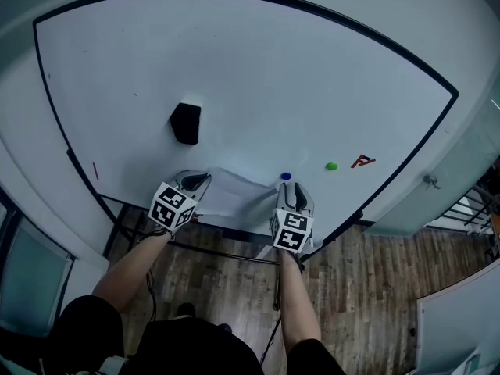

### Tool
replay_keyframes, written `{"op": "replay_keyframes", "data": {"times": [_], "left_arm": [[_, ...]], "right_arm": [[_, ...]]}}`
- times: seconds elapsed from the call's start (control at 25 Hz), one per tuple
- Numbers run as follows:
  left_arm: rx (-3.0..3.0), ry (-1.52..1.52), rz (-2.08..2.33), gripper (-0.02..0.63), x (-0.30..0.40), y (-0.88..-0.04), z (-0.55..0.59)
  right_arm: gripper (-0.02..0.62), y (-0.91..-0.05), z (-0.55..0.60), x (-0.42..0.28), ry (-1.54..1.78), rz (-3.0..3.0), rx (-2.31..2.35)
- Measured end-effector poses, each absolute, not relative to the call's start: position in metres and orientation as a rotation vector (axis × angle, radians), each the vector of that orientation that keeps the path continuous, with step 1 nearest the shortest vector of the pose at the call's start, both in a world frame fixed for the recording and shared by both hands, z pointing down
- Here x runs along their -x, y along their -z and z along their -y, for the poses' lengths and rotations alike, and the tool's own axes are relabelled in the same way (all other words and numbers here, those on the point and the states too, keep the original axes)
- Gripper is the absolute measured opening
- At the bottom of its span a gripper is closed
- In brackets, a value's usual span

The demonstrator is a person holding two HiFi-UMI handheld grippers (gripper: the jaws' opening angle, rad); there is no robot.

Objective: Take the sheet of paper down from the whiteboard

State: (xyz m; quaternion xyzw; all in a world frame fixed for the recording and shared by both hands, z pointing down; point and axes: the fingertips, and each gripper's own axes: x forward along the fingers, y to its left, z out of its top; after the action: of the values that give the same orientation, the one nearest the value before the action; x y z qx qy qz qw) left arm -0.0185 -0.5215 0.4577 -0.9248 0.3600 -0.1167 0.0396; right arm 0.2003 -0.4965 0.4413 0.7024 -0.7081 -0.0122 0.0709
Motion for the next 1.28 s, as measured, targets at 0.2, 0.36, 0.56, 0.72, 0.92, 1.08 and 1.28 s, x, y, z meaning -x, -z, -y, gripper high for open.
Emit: {"op": "replay_keyframes", "data": {"times": [0.2, 0.36, 0.56, 0.72, 0.92, 1.08, 1.28], "left_arm": [[2.816, 0.378, -1.108, 0.02, 0.013, -0.462, 0.503], [2.81, 0.375, -1.105, 0.02, 0.008, -0.461, 0.489], [2.799, 0.37, -1.089, 0.02, 0.002, -0.455, 0.472], [2.808, 0.358, -1.063, 0.021, -0.001, -0.454, 0.46], [2.836, 0.339, -1.012, 0.021, -0.003, -0.456, 0.434], [2.863, 0.323, -0.985, 0.02, 0.0, -0.457, 0.411], [2.872, 0.348, -0.976, 0.021, 0.008, -0.466, 0.383]], "right_arm": [[0.133, -0.452, 0.478, -0.201, -0.001, 2.17, -2.076], [0.132, -0.463, 0.463, -0.2, -0.037, 2.213, -2.026], [0.132, -0.47, 0.444, -0.197, -0.064, 2.249, -1.99], [0.132, -0.476, 0.426, -0.189, -0.081, 2.251, -1.972], [0.132, -0.484, 0.399, -0.175, -0.097, 2.24, -1.981], [0.13, -0.489, 0.377, -0.161, -0.117, 2.231, -1.987], [0.12, -0.491, 0.343, -0.15, -0.131, 2.222, -2.007]]}}
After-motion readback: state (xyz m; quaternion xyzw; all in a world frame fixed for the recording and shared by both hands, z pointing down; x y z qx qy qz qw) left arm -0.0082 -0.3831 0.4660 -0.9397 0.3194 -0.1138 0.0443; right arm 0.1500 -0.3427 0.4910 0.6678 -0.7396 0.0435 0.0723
